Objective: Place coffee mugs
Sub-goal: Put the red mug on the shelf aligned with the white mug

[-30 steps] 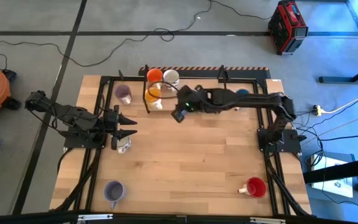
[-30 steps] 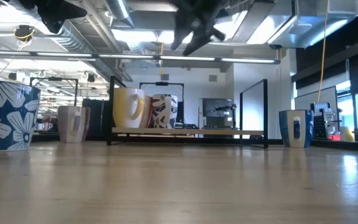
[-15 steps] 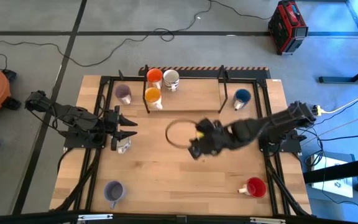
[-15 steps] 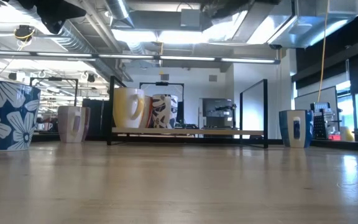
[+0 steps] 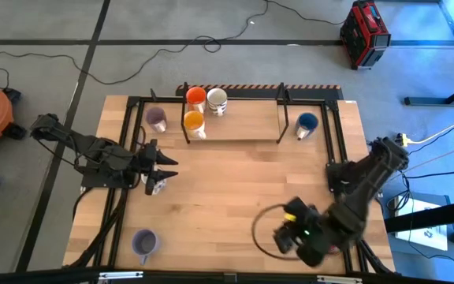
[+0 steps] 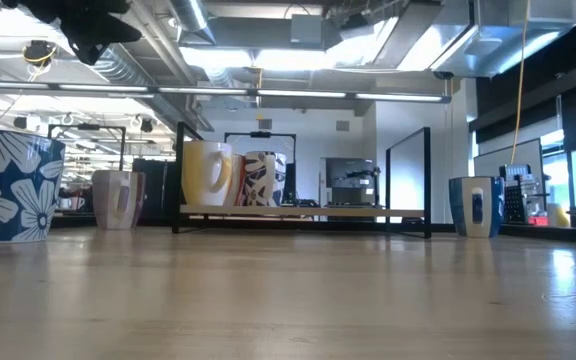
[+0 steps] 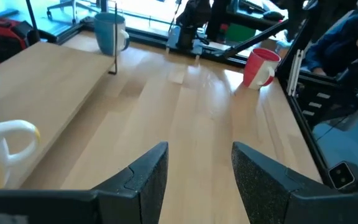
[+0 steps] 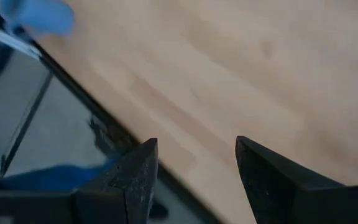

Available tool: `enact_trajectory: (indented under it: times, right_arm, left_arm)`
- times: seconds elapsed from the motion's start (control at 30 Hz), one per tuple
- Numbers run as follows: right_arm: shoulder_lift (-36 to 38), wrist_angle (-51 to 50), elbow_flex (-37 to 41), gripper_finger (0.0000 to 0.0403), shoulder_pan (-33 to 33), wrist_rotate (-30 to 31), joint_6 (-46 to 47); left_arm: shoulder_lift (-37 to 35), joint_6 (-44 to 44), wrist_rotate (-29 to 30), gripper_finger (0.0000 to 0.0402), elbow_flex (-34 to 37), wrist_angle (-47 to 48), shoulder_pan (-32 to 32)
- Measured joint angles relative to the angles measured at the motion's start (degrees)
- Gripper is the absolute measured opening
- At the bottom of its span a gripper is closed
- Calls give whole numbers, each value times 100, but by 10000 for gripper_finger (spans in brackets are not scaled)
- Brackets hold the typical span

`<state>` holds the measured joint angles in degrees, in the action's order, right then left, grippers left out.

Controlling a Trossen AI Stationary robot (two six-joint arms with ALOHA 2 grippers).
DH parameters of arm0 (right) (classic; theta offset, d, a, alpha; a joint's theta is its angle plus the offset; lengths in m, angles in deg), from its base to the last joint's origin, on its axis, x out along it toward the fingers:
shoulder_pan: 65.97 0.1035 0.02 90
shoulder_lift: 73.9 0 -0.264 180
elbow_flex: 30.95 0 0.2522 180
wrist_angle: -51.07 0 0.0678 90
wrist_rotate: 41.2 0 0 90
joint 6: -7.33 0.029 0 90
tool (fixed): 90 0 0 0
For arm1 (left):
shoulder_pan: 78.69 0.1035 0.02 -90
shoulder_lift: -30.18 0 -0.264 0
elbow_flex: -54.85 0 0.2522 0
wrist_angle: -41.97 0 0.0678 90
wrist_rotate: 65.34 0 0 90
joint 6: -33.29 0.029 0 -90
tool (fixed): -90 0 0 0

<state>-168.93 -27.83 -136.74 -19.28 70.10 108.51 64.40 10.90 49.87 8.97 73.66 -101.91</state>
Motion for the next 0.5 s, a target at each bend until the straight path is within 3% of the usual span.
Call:
enact_trajectory:
  times: [0.27,0.37,0.5]
  right_arm:
    - [-83,-1390,0,204,752,-1421,1978]
    - [-191,-1813,0,204,927,-1669,2635]
    - [-360,-1894,-2,204,963,-1748,2720]
  left_arm:
    - [39,0,25,172,0,-17,0]
    - [39,27,-16,172,0,-53,0]
    - [39,42,-28,172,0,-44,0]
